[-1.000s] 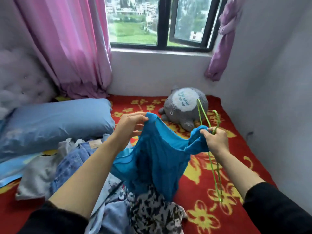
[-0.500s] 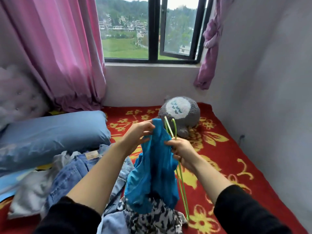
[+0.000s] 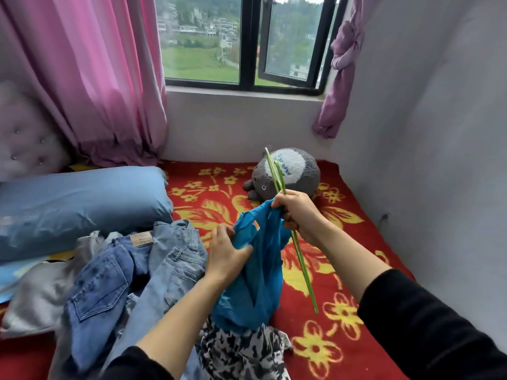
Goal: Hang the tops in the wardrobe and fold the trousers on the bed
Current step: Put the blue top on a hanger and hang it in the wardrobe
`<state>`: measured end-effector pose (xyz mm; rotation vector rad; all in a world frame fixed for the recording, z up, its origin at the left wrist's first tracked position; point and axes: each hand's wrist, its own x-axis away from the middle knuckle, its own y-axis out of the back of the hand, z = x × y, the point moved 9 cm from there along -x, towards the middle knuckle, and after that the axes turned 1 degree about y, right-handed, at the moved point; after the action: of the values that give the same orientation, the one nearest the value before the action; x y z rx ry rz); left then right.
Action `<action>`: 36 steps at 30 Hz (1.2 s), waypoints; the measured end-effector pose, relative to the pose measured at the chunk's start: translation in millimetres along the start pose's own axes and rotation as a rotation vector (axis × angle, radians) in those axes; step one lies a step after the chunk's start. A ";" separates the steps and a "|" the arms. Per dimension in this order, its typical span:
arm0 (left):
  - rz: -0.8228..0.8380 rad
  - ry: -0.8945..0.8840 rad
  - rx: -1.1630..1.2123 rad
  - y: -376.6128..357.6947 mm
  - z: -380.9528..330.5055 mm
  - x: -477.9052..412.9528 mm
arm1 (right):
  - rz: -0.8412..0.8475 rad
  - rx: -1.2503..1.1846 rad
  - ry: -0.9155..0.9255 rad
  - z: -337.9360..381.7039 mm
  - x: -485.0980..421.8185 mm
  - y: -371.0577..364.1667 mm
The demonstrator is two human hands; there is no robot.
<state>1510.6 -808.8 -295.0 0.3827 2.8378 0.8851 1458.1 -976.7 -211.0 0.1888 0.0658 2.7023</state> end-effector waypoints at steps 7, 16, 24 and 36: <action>0.217 -0.347 0.136 17.8 -114.9 -38.0 | 0.022 0.026 0.051 35.7 -4.6 18.8; 0.177 -0.524 0.073 84.3 -253.9 -59.0 | -0.125 0.109 0.234 128.3 -9.3 69.0; 0.168 -0.010 0.042 119.9 -231.0 -104.9 | -0.175 -0.279 0.325 129.1 1.6 116.8; -0.081 0.070 0.171 142.5 -193.3 -116.3 | 0.063 -0.001 0.049 48.8 10.6 97.2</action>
<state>1609.3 -832.5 -48.3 0.2589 2.9793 0.6560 1415.2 -1059.6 -154.1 0.1263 0.0749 2.7696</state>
